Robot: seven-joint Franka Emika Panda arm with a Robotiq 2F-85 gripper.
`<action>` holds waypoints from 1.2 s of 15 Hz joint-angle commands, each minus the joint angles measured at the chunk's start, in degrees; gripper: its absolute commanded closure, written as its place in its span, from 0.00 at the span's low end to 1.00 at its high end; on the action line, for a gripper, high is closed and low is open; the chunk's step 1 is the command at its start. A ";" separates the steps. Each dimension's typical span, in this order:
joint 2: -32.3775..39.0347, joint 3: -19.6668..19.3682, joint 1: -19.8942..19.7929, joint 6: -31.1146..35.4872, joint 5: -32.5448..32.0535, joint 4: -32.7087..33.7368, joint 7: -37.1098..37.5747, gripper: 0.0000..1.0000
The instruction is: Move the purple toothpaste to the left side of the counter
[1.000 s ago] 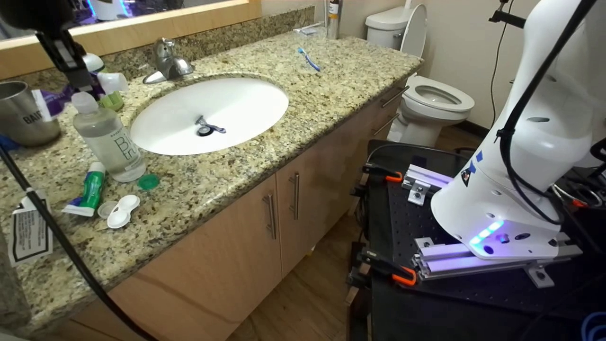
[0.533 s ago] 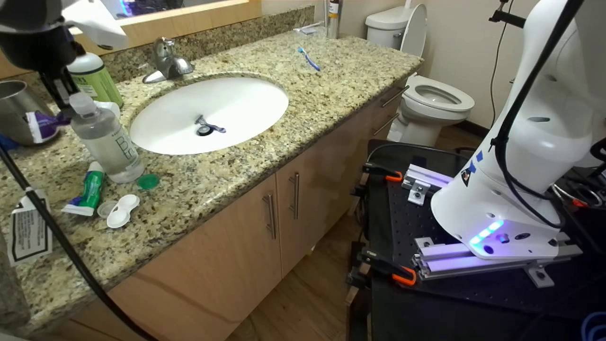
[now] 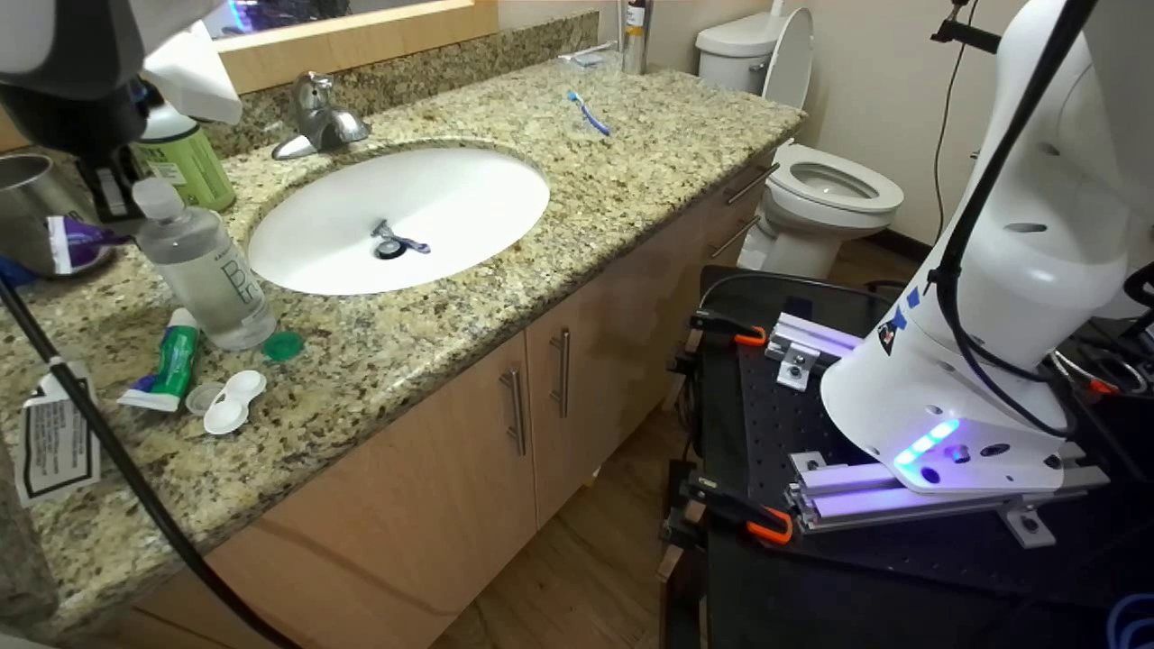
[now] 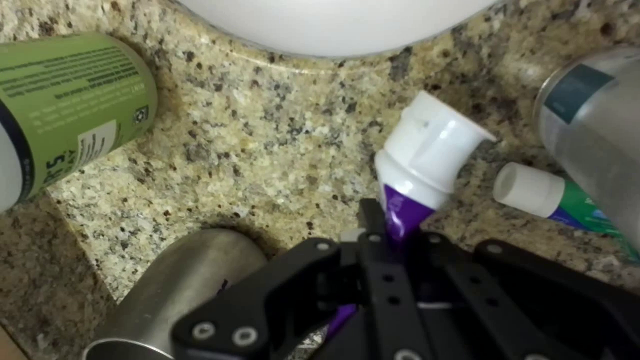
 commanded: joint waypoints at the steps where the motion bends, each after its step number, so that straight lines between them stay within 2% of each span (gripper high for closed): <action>1: 1.33 0.79 -0.84 -0.06 -0.64 1.83 2.48 0.98; 2: 1.47 0.76 -0.84 0.09 -0.67 1.92 3.13 0.98; 3: 1.61 0.88 -0.92 -0.10 -0.25 2.12 4.12 0.67; 4: 1.63 0.96 -0.97 -0.19 -0.29 2.20 4.62 0.66; 6: 1.35 1.27 -1.05 0.64 -0.13 1.95 5.83 0.53; 10: 0.40 2.08 -1.29 0.82 0.67 2.14 7.71 0.26; 13: -3.20 2.39 -1.42 -2.19 1.44 1.95 9.14 0.05; 14: -4.53 2.05 -1.21 -3.46 1.79 2.10 10.70 0.00; 18: -13.95 1.57 -1.87 -10.57 4.73 0.27 15.33 0.00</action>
